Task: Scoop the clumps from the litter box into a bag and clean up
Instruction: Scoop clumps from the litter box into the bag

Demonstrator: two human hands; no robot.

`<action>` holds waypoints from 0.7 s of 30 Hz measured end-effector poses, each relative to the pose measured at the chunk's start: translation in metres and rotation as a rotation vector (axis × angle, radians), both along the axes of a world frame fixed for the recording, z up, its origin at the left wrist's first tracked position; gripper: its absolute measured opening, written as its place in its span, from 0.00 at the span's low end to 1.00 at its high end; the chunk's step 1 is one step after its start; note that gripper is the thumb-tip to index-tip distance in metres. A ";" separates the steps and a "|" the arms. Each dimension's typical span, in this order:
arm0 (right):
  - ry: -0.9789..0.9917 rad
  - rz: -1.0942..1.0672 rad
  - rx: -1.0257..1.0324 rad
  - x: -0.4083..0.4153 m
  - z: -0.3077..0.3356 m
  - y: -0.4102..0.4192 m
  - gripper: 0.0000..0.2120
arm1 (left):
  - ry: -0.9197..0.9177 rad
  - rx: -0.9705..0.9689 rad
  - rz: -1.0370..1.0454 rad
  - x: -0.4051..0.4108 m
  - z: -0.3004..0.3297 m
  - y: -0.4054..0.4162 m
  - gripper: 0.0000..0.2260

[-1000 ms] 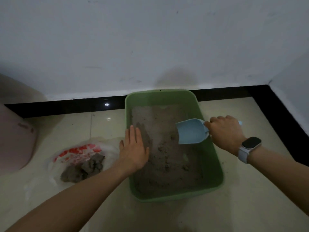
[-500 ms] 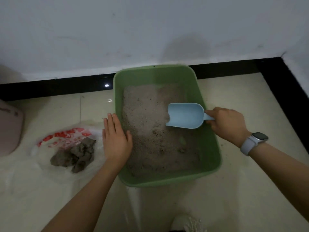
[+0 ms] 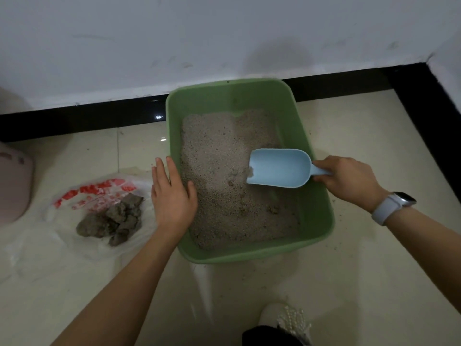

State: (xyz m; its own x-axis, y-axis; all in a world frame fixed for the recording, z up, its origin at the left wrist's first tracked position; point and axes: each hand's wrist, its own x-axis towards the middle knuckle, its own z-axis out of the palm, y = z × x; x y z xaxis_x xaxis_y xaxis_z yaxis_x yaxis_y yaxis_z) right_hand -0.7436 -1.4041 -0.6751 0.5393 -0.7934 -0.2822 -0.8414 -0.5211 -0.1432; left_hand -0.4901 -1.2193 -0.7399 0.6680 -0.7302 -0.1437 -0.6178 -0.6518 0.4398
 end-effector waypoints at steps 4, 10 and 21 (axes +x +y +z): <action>0.007 0.068 -0.007 0.005 -0.005 0.003 0.17 | 0.002 -0.005 0.001 0.000 0.000 0.000 0.30; 0.017 0.126 -0.038 0.009 -0.002 0.004 0.16 | 0.004 -0.016 -0.004 0.000 -0.001 0.000 0.30; 0.061 0.187 -0.028 0.042 -0.009 0.015 0.14 | 0.016 -0.052 0.000 0.000 -0.003 0.000 0.29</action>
State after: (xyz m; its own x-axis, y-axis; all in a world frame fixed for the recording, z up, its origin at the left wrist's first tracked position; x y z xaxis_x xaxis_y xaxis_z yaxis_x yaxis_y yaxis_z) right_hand -0.7018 -1.3889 -0.6843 0.6605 -0.6890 -0.2985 -0.7364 -0.6720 -0.0784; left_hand -0.4897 -1.2196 -0.7430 0.6658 -0.7370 -0.1163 -0.6107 -0.6278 0.4827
